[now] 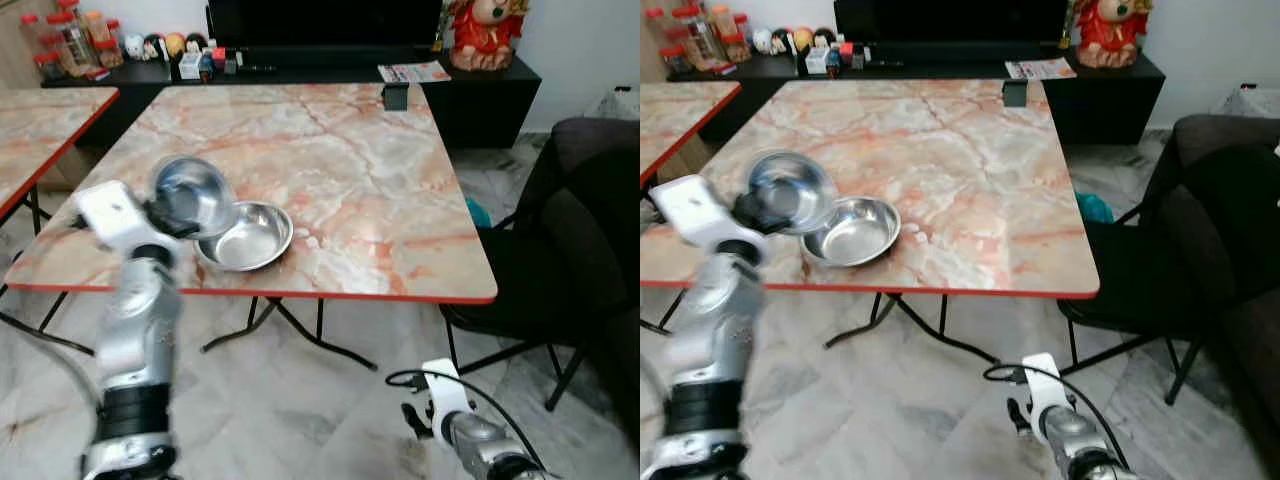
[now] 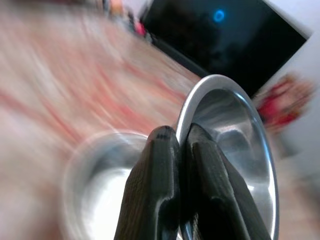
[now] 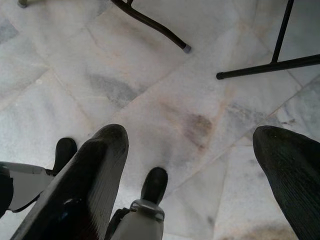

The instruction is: Setting the table

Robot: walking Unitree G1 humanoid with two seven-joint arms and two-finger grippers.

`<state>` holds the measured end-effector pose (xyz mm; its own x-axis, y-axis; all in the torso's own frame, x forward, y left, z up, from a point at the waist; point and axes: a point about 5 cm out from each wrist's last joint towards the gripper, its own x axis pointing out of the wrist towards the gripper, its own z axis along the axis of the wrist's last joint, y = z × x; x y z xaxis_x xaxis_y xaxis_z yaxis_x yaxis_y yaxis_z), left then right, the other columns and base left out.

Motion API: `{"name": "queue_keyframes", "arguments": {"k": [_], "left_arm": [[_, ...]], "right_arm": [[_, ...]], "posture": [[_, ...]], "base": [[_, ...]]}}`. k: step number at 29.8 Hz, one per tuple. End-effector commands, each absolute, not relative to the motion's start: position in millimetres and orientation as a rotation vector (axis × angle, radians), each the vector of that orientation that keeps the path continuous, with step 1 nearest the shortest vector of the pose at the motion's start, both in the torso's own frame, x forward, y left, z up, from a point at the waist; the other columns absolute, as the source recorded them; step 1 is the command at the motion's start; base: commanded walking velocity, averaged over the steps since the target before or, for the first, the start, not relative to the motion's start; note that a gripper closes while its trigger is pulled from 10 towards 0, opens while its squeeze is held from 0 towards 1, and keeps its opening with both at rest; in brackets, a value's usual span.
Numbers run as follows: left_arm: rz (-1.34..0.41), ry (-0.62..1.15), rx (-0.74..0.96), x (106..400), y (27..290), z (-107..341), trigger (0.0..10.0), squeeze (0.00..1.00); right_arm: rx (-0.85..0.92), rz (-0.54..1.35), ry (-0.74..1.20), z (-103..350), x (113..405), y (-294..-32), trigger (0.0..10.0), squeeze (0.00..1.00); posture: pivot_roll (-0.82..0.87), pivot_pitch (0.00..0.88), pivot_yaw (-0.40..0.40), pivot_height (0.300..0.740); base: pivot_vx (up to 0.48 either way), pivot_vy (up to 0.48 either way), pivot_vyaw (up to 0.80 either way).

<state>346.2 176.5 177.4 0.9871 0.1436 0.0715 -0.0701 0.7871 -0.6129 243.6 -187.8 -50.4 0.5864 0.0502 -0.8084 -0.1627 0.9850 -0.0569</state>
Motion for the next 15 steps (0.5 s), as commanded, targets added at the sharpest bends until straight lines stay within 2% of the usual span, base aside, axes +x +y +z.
{"name": "queue_keyframes", "arguments": {"k": [1, 2, 6, 11, 15], "left_arm": [[0.118, -0.165, -0.744, 350, 184, 187, 10.0, 0.0], [0.102, -0.156, -0.835, 353, 180, 185, 10.0, 0.0], [0.112, -0.147, -0.913, 359, 177, 181, 10.0, 0.0], [0.123, -0.154, -0.859, 362, 179, 183, 10.0, 0.0], [0.183, -0.119, -0.62, 365, 190, 186, 10.0, 0.0]], "right_arm": [[-0.118, 0.119, 0.923, -50, 245, -186, 10.0, 0.0], [-0.119, 0.121, 0.923, -49, 245, -186, 10.0, 0.0], [-0.116, 0.12, 0.922, -50, 245, -186, 10.0, 0.0], [-0.112, 0.119, 0.924, -50, 244, -186, 10.0, 0.0], [-0.113, 0.121, 0.927, -50, 244, -185, 10.0, 0.0]], "posture": [[-0.06, 0.037, 0.036, 0.74], [-0.06, 0.037, 0.036, 0.74], [-0.06, 0.042, 0.037, 0.74], [-0.06, 0.044, 0.04, 0.74], [-0.06, 0.047, 0.042, 0.74]], "base": [[0.0, 0.0, 0.0], [0.0, 0.0, 0.0], [0.0, 0.0, 0.0], [0.0, 0.0, 0.0], [0.0, 0.0, 0.0]]}}
